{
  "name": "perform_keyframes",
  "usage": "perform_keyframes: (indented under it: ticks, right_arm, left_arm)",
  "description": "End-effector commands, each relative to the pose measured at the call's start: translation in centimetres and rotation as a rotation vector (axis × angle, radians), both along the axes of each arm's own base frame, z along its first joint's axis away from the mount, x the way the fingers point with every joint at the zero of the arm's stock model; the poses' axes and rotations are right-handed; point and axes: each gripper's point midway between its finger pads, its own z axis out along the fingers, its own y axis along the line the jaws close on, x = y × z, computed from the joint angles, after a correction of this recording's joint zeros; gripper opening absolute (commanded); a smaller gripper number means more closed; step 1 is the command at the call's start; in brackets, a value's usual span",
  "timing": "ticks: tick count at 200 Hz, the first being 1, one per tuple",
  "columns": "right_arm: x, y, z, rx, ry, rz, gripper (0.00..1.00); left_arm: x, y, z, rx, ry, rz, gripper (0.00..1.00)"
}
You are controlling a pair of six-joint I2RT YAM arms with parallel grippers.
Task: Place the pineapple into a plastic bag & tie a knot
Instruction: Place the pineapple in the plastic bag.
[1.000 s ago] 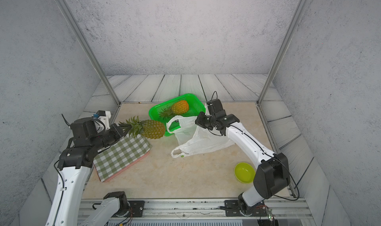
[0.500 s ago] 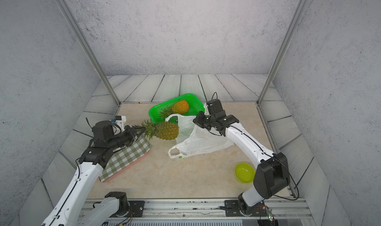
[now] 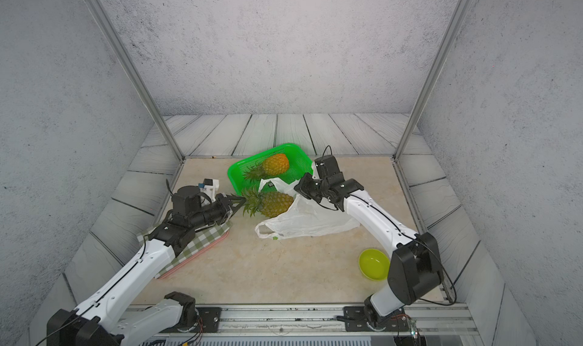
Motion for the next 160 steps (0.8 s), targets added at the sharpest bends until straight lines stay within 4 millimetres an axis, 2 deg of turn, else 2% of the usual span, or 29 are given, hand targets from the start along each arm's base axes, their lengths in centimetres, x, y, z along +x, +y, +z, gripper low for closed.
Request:
perform_keyframes:
  ticks: [1, 54, 82, 122, 160]
  right_arm:
    - [-0.3, 0.5, 1.9, 0.048, -0.031, 0.007, 0.0]
    - [0.1, 0.5, 2.5, 0.053, -0.039, -0.004, 0.0]
    - [-0.2, 1.8, 2.9, 0.117, -0.023, 0.016, 0.0]
    - [-1.3, 4.2, 3.2, 0.173, -0.004, 0.053, 0.0]
    - [-1.4, 5.0, 3.0, 0.206, 0.014, 0.063, 0.0]
  left_arm:
    - [0.7, -0.7, 2.6, -0.058, -0.106, 0.004, 0.0]
    - [-0.1, 0.4, 3.3, -0.037, -0.134, 0.043, 0.0]
    - [0.3, 0.5, 3.0, -0.068, -0.137, 0.066, 0.0]
    - [1.7, -1.2, 3.6, -0.164, -0.153, 0.037, 0.0]
    - [1.9, -3.7, 3.5, -0.202, -0.162, -0.028, 0.0]
